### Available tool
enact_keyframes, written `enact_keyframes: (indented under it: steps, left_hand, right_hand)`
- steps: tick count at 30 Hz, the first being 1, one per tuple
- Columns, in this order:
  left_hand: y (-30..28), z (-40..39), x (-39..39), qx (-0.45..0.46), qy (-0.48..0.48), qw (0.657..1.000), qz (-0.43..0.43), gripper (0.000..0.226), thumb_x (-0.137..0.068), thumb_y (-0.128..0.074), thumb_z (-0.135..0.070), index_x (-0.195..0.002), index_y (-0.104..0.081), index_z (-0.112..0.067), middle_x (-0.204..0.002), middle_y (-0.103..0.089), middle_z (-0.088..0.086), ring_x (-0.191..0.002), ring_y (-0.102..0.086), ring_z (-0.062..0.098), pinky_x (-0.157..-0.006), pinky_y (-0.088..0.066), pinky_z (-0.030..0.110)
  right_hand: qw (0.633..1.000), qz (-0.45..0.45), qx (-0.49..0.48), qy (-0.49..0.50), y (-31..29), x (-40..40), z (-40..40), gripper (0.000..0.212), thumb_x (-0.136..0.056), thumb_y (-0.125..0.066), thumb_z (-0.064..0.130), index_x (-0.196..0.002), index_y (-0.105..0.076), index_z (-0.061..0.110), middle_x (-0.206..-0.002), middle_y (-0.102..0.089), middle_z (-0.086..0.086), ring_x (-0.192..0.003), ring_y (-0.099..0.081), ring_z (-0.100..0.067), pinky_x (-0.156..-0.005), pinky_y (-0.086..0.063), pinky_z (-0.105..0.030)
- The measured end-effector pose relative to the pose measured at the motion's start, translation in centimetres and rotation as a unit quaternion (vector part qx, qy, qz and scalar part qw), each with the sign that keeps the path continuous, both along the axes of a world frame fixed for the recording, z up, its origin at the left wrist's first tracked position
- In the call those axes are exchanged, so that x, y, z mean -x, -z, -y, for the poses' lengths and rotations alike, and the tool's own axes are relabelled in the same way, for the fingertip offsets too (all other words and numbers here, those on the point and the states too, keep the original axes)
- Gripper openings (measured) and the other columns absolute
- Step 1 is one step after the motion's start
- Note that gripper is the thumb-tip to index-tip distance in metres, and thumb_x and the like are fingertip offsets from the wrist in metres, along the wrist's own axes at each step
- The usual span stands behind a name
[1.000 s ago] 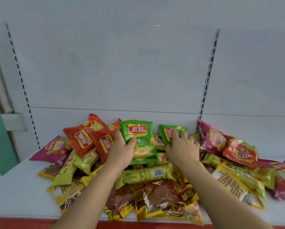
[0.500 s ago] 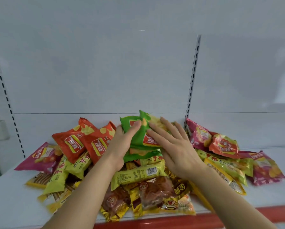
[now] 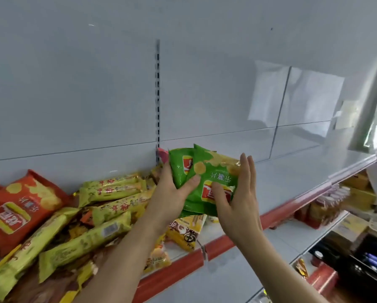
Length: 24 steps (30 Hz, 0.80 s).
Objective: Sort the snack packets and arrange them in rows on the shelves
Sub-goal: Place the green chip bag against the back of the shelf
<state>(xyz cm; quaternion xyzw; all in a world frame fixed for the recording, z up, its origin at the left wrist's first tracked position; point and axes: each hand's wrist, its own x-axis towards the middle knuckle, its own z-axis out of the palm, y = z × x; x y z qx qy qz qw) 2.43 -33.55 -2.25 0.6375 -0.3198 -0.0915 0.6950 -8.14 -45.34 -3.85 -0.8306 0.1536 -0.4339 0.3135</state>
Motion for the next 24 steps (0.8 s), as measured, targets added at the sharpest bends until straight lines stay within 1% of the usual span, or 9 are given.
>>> enact_keyframes:
  steps: [2,5,8,9,13,16,20,22,24]
  left_hand:
    - [-0.1,3.9,2.0,-0.009,0.028,0.999,0.021,0.052,-0.096,-0.072,-0.025,-0.14,-0.045,-0.035,-0.118,-0.072,-0.011,-0.097,-0.075,0.005,-0.075,-0.063,0.026]
    - [-0.4,10.4,5.2,-0.011,0.061,0.998,0.032,0.076,-0.096,-0.071,-0.023,-0.154,-0.026,-0.039,-0.124,-0.067,-0.01,-0.102,-0.074,0.012,-0.082,-0.065,0.039]
    - [-0.9,17.3,8.0,-0.008,0.09,0.995,0.041,0.09,-0.098,-0.069,-0.021,-0.156,-0.007,-0.053,-0.126,-0.066,-0.011,-0.103,-0.074,0.016,-0.088,-0.063,0.048]
    - [-1.0,19.5,9.0,-0.009,0.103,0.993,0.049,0.093,-0.099,-0.068,-0.022,-0.156,-0.003,-0.055,-0.129,-0.066,-0.011,-0.103,-0.074,0.016,-0.089,-0.062,0.048]
    - [-0.6,28.4,12.7,-0.019,0.158,0.986,0.045,0.089,-0.105,-0.058,-0.024,-0.155,0.007,-0.06,-0.136,-0.062,-0.009,-0.097,-0.075,0.013,-0.078,-0.064,0.033]
    - [-0.5,34.8,15.4,-0.047,0.171,0.983,0.052,0.09,-0.097,-0.059,-0.046,-0.151,0.01,-0.066,-0.145,-0.057,-0.002,-0.11,-0.07,0.023,-0.09,-0.062,0.043]
    - [-0.2,43.0,17.2,-0.069,0.187,0.975,0.1,0.092,-0.101,-0.056,-0.049,-0.156,0.018,-0.052,-0.147,-0.051,-0.006,-0.112,-0.06,0.013,-0.07,-0.052,0.009]
    - [0.0,47.0,17.5,-0.073,0.196,0.972,0.103,0.089,-0.103,-0.053,-0.045,-0.157,0.017,-0.05,-0.149,-0.051,-0.008,-0.114,-0.059,0.012,-0.062,-0.049,0.004]
    - [0.4,51.7,17.4,-0.078,0.19,0.971,0.119,0.087,-0.104,-0.053,-0.044,-0.16,0.013,-0.047,-0.148,-0.054,-0.009,-0.118,-0.059,0.011,-0.065,-0.046,0.002]
  right_hand:
    - [0.999,0.012,-0.043,0.028,-0.2,2.2,3.3,0.079,-0.1,-0.054,0.033,-0.158,-0.001,0.034,-0.167,0.0,0.012,-0.129,-0.027,0.003,-0.093,-0.031,-0.02]
    - [0.995,0.023,-0.074,0.064,0.2,5.5,9.1,0.079,-0.1,-0.053,0.04,-0.158,0.0,0.038,-0.165,-0.017,0.006,-0.134,-0.04,-0.01,-0.098,-0.036,-0.03]
    - [0.993,0.03,-0.095,0.06,0.3,8.9,15.2,0.077,-0.098,-0.05,0.052,-0.154,0.002,0.05,-0.137,-0.055,0.009,-0.113,-0.062,-0.011,-0.094,-0.054,-0.041]
    - [0.994,0.027,-0.091,0.053,0.3,10.1,17.3,0.076,-0.098,-0.05,0.053,-0.153,0.001,0.052,-0.129,-0.059,0.013,-0.107,-0.064,-0.009,-0.09,-0.057,-0.041]
    - [0.997,0.002,-0.067,0.042,0.2,14.9,25.8,0.076,-0.093,-0.049,0.063,-0.15,0.002,0.06,-0.147,-0.047,0.007,-0.123,-0.056,-0.012,-0.1,-0.052,-0.041]
    - [0.997,-0.023,-0.051,0.058,0.4,17.6,31.3,0.076,-0.091,-0.047,0.064,-0.149,0.002,0.061,-0.156,-0.036,0.009,-0.133,-0.046,-0.012,-0.107,-0.046,-0.042]
    - [0.997,-0.032,-0.063,0.041,0.6,20.0,38.6,0.076,-0.099,-0.051,0.047,-0.152,0.003,0.057,-0.161,-0.022,0.015,-0.138,-0.035,-0.004,-0.108,-0.041,-0.032]
    - [0.995,-0.036,-0.072,0.056,0.8,20.5,42.4,0.081,-0.09,-0.05,0.048,-0.149,0.004,0.062,-0.16,-0.025,0.015,-0.137,-0.038,-0.008,-0.109,-0.042,-0.037]
    - [0.994,-0.031,-0.067,0.083,1.1,20.6,46.6,0.083,-0.086,-0.052,0.051,-0.148,0.002,0.064,-0.158,-0.031,0.012,-0.134,-0.044,-0.013,-0.107,-0.046,-0.045]
